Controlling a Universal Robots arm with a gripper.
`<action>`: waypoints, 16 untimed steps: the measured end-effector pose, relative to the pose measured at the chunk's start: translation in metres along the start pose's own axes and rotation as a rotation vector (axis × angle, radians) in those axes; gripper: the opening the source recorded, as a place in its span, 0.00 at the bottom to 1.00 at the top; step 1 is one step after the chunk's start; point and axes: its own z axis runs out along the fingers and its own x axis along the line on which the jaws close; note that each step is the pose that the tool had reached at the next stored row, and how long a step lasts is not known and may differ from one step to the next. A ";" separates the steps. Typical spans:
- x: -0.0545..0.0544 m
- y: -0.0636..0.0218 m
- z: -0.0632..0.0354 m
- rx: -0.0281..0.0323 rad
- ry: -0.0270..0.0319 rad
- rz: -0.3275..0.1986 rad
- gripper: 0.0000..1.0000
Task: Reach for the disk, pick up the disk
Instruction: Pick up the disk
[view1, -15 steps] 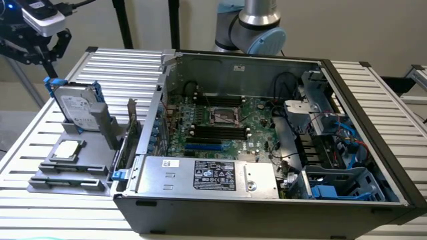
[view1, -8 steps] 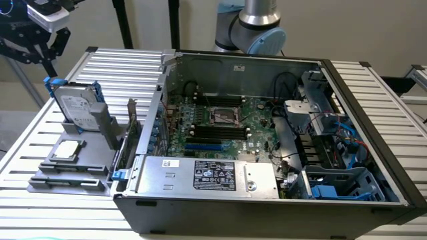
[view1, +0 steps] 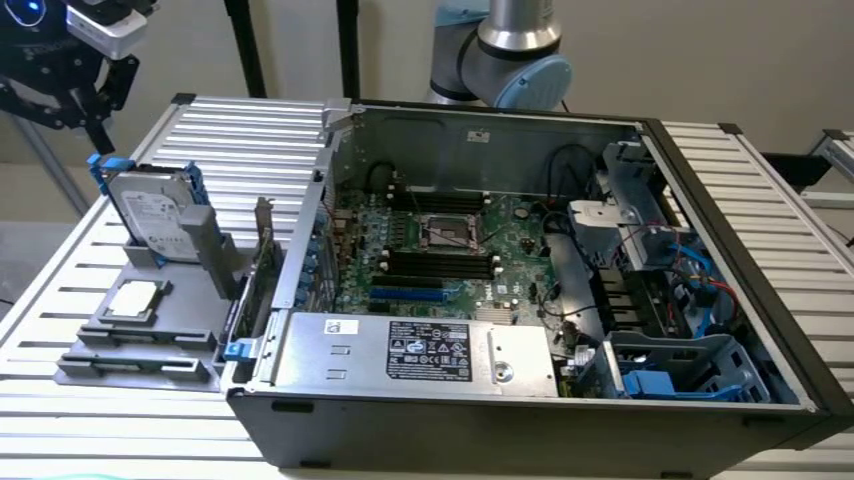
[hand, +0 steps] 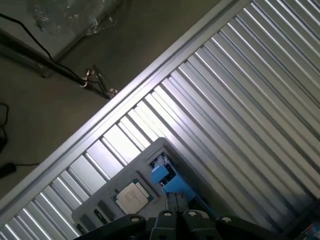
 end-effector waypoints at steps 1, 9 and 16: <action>0.000 0.0000 0.0000 -0.0001 0.0005 -0.018 0.11; 0.000 0.0000 0.0000 -0.0010 0.0047 -0.159 0.11; 0.000 0.0000 0.0000 -0.0016 0.0083 -0.282 0.11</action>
